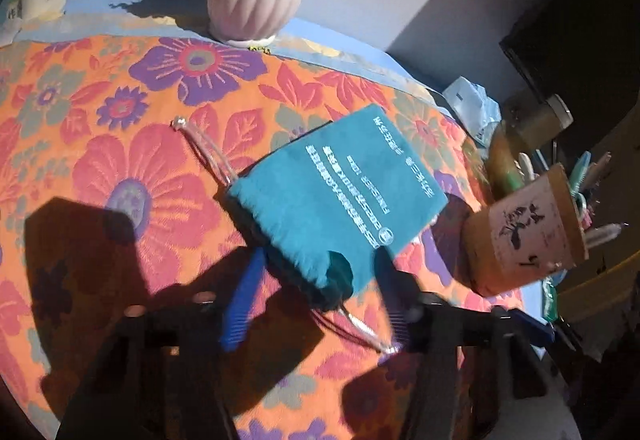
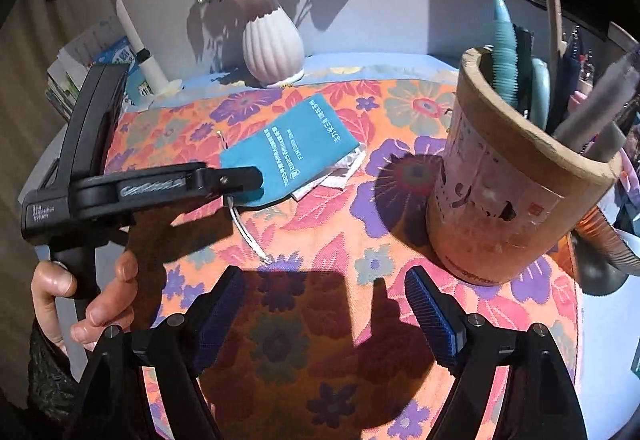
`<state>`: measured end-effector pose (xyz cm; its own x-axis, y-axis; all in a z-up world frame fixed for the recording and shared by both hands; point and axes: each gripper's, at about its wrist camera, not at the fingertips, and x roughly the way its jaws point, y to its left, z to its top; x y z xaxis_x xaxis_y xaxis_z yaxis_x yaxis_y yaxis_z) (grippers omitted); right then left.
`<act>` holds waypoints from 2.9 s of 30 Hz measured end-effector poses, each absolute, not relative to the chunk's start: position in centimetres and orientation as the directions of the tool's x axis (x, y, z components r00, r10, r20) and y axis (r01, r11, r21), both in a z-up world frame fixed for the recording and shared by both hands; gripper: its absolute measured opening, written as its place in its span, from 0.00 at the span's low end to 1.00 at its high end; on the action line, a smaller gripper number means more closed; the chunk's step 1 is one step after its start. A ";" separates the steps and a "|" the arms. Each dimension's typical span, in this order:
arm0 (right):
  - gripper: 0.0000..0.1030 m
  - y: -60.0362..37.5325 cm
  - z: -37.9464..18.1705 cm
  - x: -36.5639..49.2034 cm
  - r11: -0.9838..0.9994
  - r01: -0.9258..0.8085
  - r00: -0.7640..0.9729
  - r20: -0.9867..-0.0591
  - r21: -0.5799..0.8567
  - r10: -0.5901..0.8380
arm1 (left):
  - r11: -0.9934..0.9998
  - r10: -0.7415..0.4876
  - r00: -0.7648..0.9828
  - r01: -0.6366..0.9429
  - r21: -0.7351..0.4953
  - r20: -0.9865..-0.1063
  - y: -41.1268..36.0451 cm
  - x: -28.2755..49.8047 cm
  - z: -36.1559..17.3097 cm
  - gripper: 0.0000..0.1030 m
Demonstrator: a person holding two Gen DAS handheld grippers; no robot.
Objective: Organize soft objects
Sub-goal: 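Grasp the teal drawstring bag with the left tool while the right tool grasps the white tissue, then carry the teal bag and white tissue with both tools over the glass bowl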
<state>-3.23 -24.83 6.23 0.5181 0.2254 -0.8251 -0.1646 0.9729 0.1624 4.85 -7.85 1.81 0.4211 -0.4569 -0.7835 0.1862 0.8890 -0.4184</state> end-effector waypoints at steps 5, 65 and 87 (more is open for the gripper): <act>0.79 -24.5 5.7 -2.8 0.974 -0.168 0.511 -0.830 0.156 0.221 | 0.904 -0.426 0.457 0.169 -0.393 -0.781 -8.1 5.2 1.6 0.07; 0.18 -16.8 3.1 4.3 0.974 -0.228 0.501 -0.855 0.020 0.134 | 0.965 -0.247 0.603 0.081 -0.251 -0.758 3.3 4.4 3.3 0.96; 0.17 -17.2 2.4 4.6 0.967 -0.229 0.542 -0.810 0.113 0.223 | 0.963 -0.143 0.647 0.267 0.046 -0.749 -3.5 2.7 2.7 0.15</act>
<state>4.63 -17.21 2.39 0.5424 0.2232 -0.8100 -0.2289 0.9669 0.1131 2.70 -3.50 2.69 0.6470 -0.1433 -0.7489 0.2665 0.9627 0.0460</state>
